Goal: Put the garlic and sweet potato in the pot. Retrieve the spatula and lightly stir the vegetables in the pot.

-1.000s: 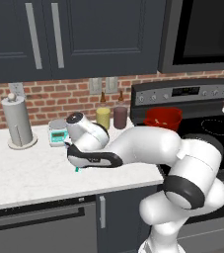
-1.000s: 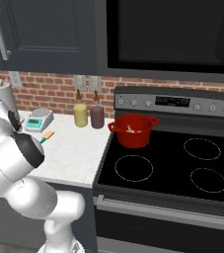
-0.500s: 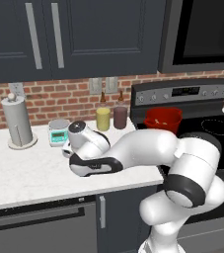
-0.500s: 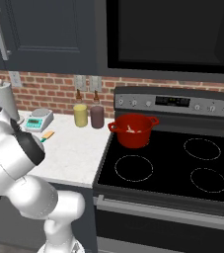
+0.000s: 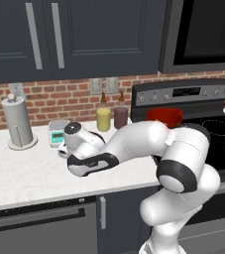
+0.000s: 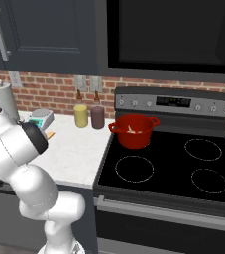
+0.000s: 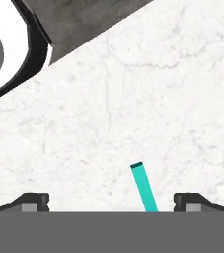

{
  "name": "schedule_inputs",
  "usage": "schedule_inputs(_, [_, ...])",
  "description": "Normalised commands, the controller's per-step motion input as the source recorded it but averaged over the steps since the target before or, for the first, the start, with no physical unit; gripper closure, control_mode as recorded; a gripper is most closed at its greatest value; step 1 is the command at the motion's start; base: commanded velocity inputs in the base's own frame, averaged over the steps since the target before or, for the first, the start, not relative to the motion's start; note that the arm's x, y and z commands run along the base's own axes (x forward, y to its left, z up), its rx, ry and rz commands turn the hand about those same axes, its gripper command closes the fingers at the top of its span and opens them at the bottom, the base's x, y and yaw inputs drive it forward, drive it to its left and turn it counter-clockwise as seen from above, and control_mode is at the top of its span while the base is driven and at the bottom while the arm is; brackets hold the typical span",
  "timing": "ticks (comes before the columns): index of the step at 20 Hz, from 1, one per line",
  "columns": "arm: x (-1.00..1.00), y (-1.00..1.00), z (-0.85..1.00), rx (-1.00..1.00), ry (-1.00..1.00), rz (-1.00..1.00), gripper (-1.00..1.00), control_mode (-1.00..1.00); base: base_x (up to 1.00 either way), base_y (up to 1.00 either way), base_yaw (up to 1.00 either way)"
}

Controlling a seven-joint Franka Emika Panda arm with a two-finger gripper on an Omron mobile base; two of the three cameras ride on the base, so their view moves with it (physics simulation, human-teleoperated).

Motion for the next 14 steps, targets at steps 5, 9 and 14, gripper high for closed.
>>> schedule_inputs(5, [0.26, 0.0, -0.27, -0.05, 0.0, 0.0, -1.0, -1.0, 0.0, 0.0, 0.0])
schedule_inputs(9, [0.2, 0.0, -0.28, -0.06, 0.0, 0.0, -1.0, -1.0, 0.0, 0.0, 0.0])
schedule_inputs(14, [0.25, 0.08, -0.12, -0.02, 0.0, 0.01, -1.0, -1.0, 0.0, 0.0, 0.0])
